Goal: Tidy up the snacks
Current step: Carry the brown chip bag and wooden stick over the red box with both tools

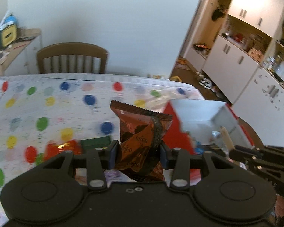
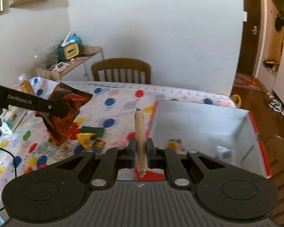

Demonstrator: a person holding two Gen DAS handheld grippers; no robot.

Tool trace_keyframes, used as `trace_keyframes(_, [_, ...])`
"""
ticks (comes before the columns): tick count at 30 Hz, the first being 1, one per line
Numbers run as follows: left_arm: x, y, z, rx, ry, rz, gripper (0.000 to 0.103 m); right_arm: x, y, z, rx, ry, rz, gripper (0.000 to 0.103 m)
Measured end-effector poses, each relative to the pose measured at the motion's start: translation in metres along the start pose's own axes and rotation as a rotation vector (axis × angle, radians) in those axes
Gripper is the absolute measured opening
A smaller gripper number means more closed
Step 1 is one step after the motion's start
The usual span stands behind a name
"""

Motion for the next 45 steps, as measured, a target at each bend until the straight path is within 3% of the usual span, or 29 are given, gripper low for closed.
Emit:
trace_keyframes(11, [0.000,0.094,0.042,-0.055,-0.042,0.076,0.041,-0.007,0.089,0.000,-0.073,-0.013,0.054,0.011])
trace_keyframes(20, [0.010,0.146,0.101,-0.038,-0.095,0.111,0.041,-0.017,0.152,0.033,-0.105,-0.077,0.121,0.011])
trace_keyframes(33, [0.016,0.175,0.191,0.019,-0.211,0.120,0.041,-0.035,0.167,0.099,-0.068,-0.215,0.122,0.011])
trace_keyframes(45, [0.002,0.189,0.236,0.056,-0.305,0.169,0.041,-0.050,0.164,0.128,-0.005,-0.299,0.089,0.011])
Point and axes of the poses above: each gripper's, at about its wrist camera, not at the fingertips, and z roughly the way its jaws point, y to its right, x to its top, the point moved 6 cm from there along z, roughly the way its jaws point, and after that the axes turned 2 degrees about -z, right-handed, at the moved point
